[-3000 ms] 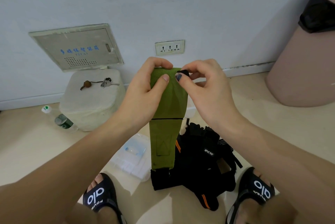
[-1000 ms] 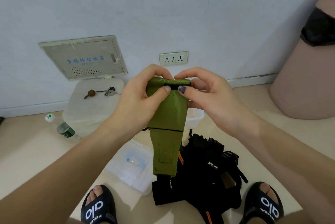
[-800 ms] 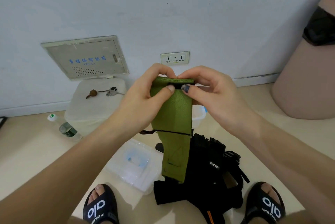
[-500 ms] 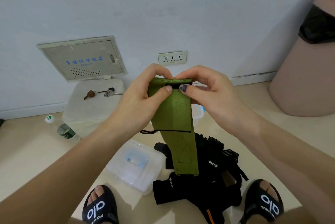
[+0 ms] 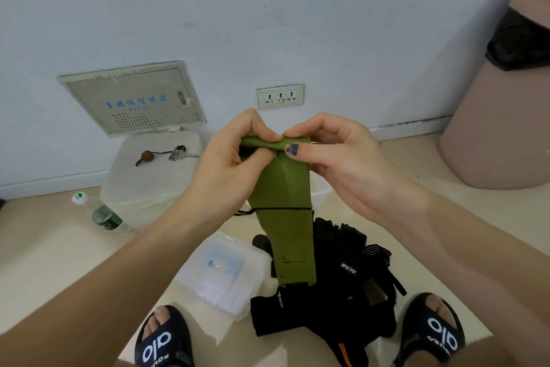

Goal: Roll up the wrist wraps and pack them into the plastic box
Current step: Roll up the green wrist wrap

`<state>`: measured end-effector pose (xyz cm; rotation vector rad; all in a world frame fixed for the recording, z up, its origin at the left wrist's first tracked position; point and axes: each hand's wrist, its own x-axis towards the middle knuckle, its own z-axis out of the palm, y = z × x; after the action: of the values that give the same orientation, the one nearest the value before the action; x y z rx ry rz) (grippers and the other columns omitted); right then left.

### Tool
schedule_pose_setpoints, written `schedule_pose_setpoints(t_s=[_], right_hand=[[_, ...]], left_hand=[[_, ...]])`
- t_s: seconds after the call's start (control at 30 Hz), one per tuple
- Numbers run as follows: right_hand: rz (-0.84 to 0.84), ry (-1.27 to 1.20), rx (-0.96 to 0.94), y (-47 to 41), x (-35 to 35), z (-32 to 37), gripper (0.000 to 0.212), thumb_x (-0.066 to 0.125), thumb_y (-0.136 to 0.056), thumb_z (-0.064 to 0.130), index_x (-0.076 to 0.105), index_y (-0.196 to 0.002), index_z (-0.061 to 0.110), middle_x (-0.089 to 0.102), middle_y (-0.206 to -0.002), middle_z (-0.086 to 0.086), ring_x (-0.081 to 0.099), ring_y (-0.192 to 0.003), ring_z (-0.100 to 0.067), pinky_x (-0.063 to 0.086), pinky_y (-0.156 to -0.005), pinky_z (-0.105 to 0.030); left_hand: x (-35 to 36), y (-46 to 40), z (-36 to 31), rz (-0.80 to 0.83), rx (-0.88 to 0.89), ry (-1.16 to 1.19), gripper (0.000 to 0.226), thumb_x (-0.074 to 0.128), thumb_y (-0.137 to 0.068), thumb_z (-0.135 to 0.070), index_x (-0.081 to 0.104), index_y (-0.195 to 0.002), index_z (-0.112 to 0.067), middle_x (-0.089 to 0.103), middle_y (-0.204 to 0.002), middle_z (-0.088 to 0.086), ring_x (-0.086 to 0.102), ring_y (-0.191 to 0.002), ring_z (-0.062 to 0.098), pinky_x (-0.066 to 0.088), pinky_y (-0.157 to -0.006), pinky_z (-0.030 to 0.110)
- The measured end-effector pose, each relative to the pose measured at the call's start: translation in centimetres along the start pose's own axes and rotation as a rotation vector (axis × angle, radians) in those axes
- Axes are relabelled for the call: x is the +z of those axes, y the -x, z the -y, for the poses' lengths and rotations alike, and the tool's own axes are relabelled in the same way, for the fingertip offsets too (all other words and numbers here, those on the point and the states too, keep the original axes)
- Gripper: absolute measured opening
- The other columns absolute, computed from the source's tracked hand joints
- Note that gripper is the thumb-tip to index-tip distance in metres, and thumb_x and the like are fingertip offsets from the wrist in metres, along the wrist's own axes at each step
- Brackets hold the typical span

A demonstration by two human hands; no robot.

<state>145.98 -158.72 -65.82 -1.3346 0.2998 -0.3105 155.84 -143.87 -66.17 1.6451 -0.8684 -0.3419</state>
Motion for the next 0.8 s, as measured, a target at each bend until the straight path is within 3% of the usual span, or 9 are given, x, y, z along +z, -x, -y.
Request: schedule_pose_setpoints(t_s=[0.13,0.2,0.27,0.33,0.47,0.57,0.7,0.8], right_hand=[[-0.019,0.024,-0.027,-0.1,-0.2,0.1,0.021,0.070,-0.085,-0.013,0.073,-0.089,0.007,0.073,-0.096,-0.019,0.070,-0.090,-0.024,0.058,-0.089,-0.034],[-0.035,0.039,-0.044,-0.1,-0.4,0.2,0.021,0.071,-0.084,-0.014,0.073,-0.089,0.007,0.074,-0.093,-0.017,0.071,-0.087,-0.023,0.060,-0.086,-0.031],[-0.048,0.050,-0.062,-0.2,-0.5,0.1,0.022,0.071,-0.083,-0.014,0.074,-0.088,0.007,0.074,-0.086,-0.012,0.071,-0.083,-0.020,0.058,-0.082,-0.027],[-0.059,0.062,-0.084,-0.2,-0.5,0.0,0.022,0.073,-0.083,-0.014,0.075,-0.087,0.008,0.075,-0.084,-0.011,0.072,-0.082,-0.020,0.058,-0.082,-0.026],[-0.075,0.072,-0.107,-0.2,-0.5,0.0,0.021,0.074,-0.083,-0.011,0.076,-0.088,0.010,0.075,-0.087,-0.012,0.073,-0.086,-0.021,0.059,-0.088,-0.032],[-0.058,0.057,-0.098,-0.3,-0.5,-0.2,0.023,0.074,-0.085,-0.009,0.076,-0.091,0.013,0.074,-0.090,-0.011,0.071,-0.089,-0.021,0.058,-0.088,-0.034],[-0.010,0.053,-0.012,-0.2,-0.6,-0.1,0.026,0.071,-0.091,-0.001,0.073,-0.108,0.018,0.072,-0.095,-0.013,0.072,-0.090,-0.020,0.058,-0.085,-0.031],[0.056,0.069,0.054,0.1,-0.7,0.2,0.019,0.069,-0.095,0.008,0.072,-0.113,0.015,0.071,-0.103,-0.022,0.072,-0.092,-0.019,0.060,-0.083,-0.031]], left_hand=[[-0.4,-0.1,-0.2,0.035,-0.059,0.094,0.016,0.064,-0.083,-0.012,0.064,-0.081,-0.028,0.062,-0.077,0.004,0.053,-0.077,0.017,0.044,-0.073,0.031],[-0.6,-0.1,-0.4,0.079,-0.097,0.157,0.006,0.068,-0.080,-0.027,0.067,-0.086,-0.028,0.063,-0.092,0.021,0.055,-0.084,0.028,0.042,-0.081,0.042],[-0.6,-0.1,-0.3,0.093,-0.119,0.158,0.010,0.069,-0.086,-0.036,0.067,-0.094,-0.029,0.063,-0.099,0.025,0.055,-0.086,0.030,0.042,-0.084,0.045],[-0.4,-0.1,-0.3,0.084,-0.131,0.126,0.007,0.065,-0.097,-0.032,0.064,-0.103,-0.029,0.062,-0.091,0.027,0.056,-0.083,0.022,0.043,-0.082,0.041],[-0.6,-0.4,-0.1,0.090,-0.170,0.124,0.017,0.067,-0.097,-0.025,0.063,-0.113,-0.021,0.065,-0.101,0.030,0.061,-0.087,0.019,0.047,-0.081,0.037],[-0.7,-0.4,-0.2,0.090,-0.164,0.133,0.013,0.063,-0.100,-0.009,0.064,-0.113,-0.008,0.068,-0.098,0.024,0.064,-0.088,0.016,0.053,-0.080,0.028],[-1.3,-0.5,-0.1,0.109,-0.141,0.136,0.013,0.064,-0.098,-0.008,0.065,-0.111,-0.005,0.069,-0.106,0.026,0.067,-0.093,0.020,0.054,-0.082,0.029],[-1.7,-0.6,-0.4,0.100,-0.115,0.154,0.014,0.067,-0.094,-0.009,0.067,-0.106,-0.003,0.072,-0.100,0.022,0.067,-0.090,0.019,0.056,-0.078,0.025]])
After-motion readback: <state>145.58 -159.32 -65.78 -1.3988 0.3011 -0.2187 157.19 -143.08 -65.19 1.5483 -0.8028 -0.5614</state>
